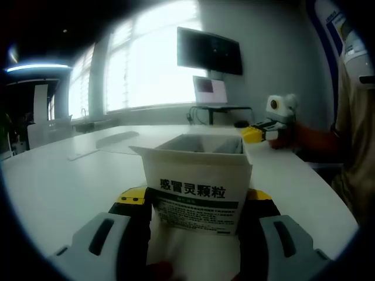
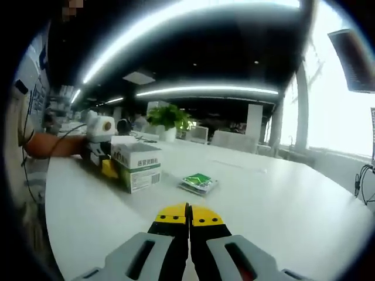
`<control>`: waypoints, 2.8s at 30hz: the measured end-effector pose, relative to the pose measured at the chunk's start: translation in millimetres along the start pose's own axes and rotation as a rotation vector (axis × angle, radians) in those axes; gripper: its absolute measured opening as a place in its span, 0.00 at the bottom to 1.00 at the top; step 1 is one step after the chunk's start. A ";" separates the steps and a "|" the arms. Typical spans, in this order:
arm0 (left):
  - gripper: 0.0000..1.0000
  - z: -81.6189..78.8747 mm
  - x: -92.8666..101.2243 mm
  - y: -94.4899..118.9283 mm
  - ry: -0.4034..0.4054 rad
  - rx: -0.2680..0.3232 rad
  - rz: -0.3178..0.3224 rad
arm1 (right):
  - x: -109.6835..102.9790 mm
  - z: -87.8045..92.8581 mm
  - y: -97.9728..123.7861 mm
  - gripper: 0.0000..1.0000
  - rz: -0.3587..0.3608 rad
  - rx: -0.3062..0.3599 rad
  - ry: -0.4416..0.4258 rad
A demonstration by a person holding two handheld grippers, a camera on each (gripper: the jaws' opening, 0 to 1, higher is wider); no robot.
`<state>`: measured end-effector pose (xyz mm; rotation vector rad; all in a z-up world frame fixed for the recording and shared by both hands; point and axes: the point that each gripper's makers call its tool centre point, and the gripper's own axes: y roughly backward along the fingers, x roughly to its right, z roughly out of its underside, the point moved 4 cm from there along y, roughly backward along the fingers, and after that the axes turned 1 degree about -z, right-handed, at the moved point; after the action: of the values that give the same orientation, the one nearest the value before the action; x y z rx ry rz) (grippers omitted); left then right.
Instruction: Take out ganmaoling bag from box put it on table
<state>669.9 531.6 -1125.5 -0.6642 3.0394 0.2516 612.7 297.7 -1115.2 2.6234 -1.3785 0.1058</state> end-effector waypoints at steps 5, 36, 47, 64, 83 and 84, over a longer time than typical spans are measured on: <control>0.50 1.1 -1.7 -0.6 0.000 -0.001 0.001 | -0.1 -1.6 0.1 0.00 0.001 0.021 -0.004; 0.50 1.2 -0.2 -0.5 -0.003 -0.002 0.002 | -10.3 2.3 -4.8 0.00 -0.046 -0.012 0.037; 0.50 1.2 0.4 -0.4 -0.002 -0.003 0.001 | -13.9 0.1 -3.0 0.00 -0.055 -0.012 0.039; 0.50 0.9 0.5 -0.4 -0.003 -0.004 0.001 | -4.7 -20.4 -9.3 0.00 -0.030 -0.083 0.033; 0.50 1.1 -0.2 -0.4 -0.003 -0.004 0.001 | -28.5 -98.0 -48.3 0.00 -0.158 -0.072 0.151; 0.50 1.1 -0.2 -0.4 -0.003 -0.004 0.001 | -29.6 -101.3 -51.2 0.00 -0.163 -0.069 0.154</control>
<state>670.3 531.5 -1126.7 -0.6614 3.0376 0.2584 639.9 369.2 -1026.2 2.5964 -1.0958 0.2287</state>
